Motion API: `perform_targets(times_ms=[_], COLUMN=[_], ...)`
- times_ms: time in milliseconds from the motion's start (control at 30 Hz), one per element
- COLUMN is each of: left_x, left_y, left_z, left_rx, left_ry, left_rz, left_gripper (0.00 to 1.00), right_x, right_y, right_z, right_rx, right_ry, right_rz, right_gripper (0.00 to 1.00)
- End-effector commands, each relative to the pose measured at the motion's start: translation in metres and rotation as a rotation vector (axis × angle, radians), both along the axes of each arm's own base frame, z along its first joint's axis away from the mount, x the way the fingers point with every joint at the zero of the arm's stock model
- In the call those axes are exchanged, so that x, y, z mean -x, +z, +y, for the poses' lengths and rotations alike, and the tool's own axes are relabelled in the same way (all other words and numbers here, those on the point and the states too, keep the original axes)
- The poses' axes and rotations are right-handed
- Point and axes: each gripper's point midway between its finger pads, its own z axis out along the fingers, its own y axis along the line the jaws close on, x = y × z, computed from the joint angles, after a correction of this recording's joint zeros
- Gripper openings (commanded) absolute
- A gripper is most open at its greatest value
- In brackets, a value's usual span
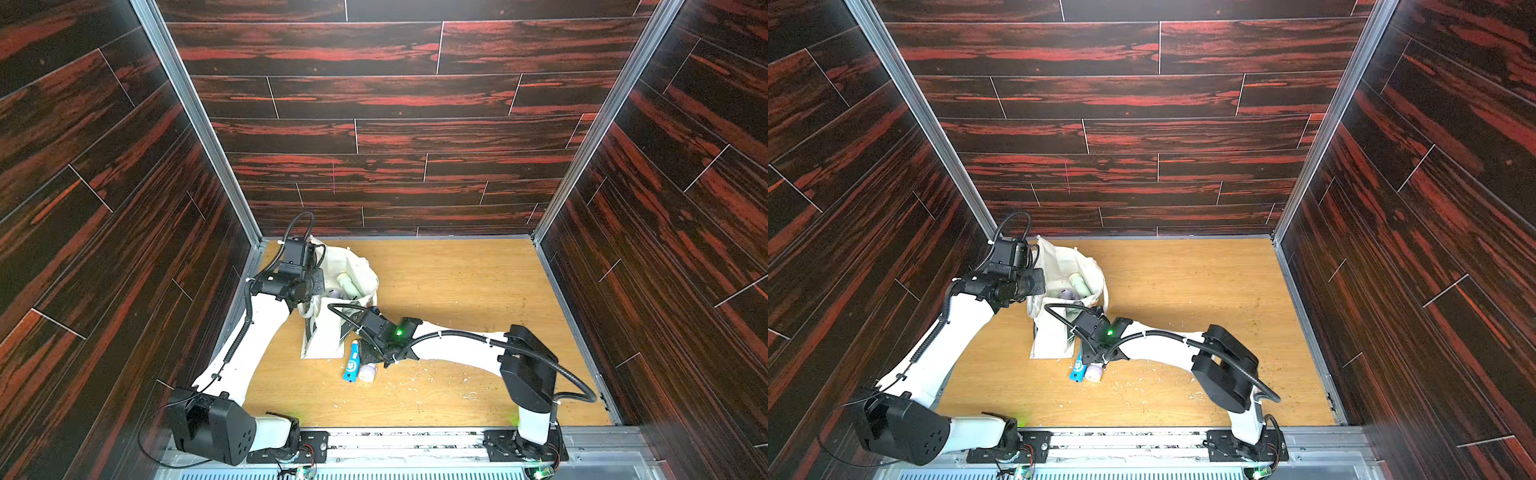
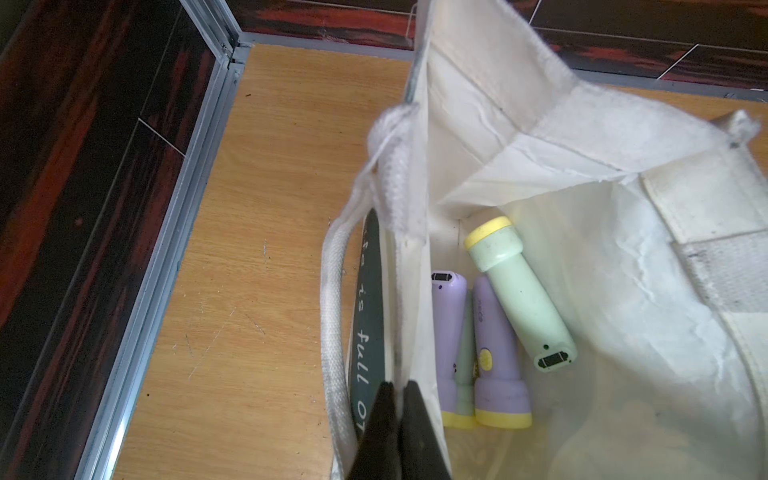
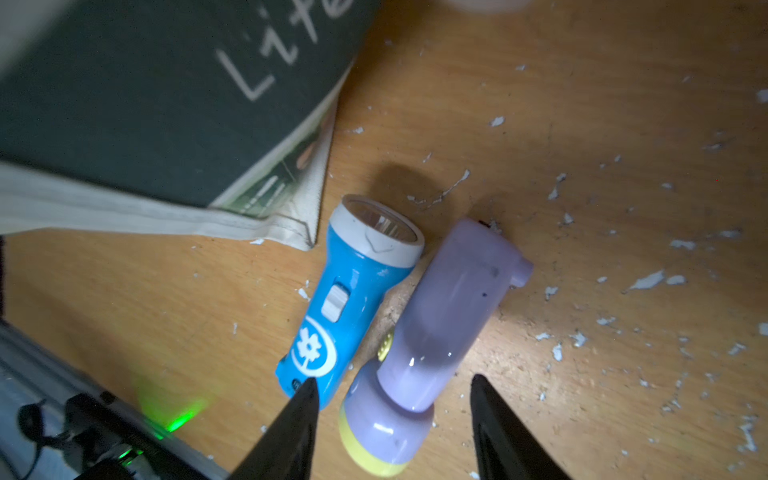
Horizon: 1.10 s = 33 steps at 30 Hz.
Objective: Put the flashlights into the tote bags
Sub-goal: Pick up the flashlight from the center of the board.
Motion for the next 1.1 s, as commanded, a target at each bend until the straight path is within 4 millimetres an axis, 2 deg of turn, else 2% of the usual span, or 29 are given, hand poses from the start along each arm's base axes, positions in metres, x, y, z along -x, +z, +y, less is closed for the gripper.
perform_targets(times_ms=[0,300,700,1067], left_x=[0.005,0.005,0.006,0.005], left_y=[0.009,0.011,0.011,0.008], left_z=[0.003,0.001,-0.002,-0.007], left_rx=[0.002,0.008,0.023,0.04], left_ry=[0.005,-0.002,-0.016,-0.031], left_rz=[-0.016,-0.02,-0.02,-0.014], left_gripper=[0.0,0.0,0.0,0.0], right_x=[0.004,0.004,0.006,0.008], right_y=[-0.019,-0.034,-0.056,-0.07], right_z=[-0.008,-0.013,-0.021,-0.025], right_rx=[0.082,0.161,0.239,0.258], right_ry=[-0.018,-0.021,-0.032,-0.044], right_rz=[0.048,0.073,0.119,0.163], right_gripper=[0.55,0.52,0.57,0.56])
